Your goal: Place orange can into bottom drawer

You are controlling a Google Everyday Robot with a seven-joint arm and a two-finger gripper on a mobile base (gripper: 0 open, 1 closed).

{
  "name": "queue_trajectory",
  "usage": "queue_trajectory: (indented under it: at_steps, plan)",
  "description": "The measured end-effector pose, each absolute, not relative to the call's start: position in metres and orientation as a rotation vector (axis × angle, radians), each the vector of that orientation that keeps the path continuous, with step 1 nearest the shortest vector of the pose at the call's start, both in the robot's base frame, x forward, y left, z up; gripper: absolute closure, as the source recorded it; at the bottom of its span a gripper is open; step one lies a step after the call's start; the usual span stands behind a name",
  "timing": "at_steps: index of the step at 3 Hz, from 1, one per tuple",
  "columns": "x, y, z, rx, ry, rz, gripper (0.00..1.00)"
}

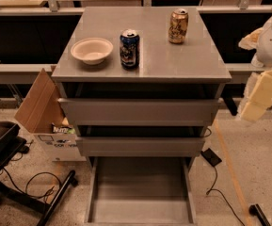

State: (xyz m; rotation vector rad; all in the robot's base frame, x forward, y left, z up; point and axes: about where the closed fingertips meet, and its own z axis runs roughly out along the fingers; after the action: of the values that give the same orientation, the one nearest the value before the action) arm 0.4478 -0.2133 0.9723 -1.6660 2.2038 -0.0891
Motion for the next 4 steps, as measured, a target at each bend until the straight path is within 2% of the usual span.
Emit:
queue_trajectory:
  at_steps: [1, 2, 4]
  plan:
    - [0.498, -0.208, 0.964, -1.545, 2.101, -0.038, 0.0]
    - [0.572, -0.209, 0.962, -1.415, 1.993, 0.015, 0.0]
    - [0.69, -0.233, 0.963, -1.073, 1.875, 0.125, 0.0]
